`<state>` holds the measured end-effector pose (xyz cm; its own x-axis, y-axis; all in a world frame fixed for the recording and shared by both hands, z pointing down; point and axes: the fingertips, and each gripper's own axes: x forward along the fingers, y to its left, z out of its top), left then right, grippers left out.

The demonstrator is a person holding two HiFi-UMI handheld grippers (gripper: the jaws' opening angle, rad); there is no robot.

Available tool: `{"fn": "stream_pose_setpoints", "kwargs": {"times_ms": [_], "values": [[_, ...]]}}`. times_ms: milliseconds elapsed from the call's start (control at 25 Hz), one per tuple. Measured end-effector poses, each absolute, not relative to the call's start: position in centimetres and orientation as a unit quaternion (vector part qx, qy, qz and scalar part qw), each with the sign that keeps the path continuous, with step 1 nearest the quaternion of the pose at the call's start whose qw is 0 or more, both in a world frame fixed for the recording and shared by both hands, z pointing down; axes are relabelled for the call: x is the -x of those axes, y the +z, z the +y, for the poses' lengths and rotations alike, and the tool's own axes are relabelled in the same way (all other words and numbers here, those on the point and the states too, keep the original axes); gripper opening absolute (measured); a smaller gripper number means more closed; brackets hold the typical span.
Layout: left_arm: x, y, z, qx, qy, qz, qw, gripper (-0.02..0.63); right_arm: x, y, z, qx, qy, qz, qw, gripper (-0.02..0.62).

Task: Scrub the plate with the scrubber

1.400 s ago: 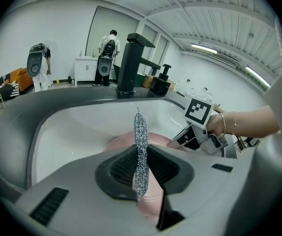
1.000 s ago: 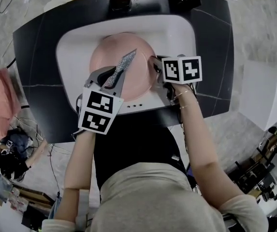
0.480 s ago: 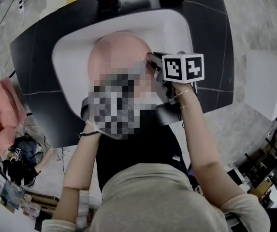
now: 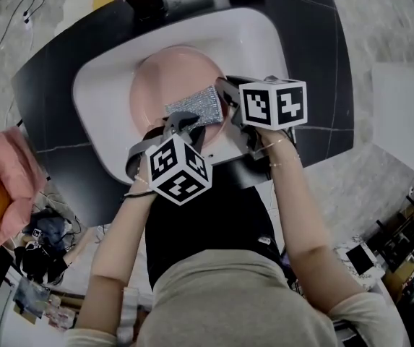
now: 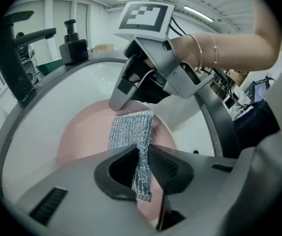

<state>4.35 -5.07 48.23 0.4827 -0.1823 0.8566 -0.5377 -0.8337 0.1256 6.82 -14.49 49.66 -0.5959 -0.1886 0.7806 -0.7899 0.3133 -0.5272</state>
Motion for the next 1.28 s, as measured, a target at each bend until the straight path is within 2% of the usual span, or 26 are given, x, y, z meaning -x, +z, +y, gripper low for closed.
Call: {"fn": "stream_pose_setpoints", "kwargs": {"times_ms": [760, 1280], "values": [[-4.1, 49.8, -7.8, -0.842, 0.476, -0.213, 0.136, 0.077, -7.0, 49.0, -14.5, -0.333, 0.488, -0.754, 0.287, 0.057], [-1.2, 52.2, -12.5, -0.804, 0.511, -0.279, 0.123, 0.078, -7.5, 49.4, -14.2, -0.330, 0.490, -0.751, 0.296, 0.061]]}}
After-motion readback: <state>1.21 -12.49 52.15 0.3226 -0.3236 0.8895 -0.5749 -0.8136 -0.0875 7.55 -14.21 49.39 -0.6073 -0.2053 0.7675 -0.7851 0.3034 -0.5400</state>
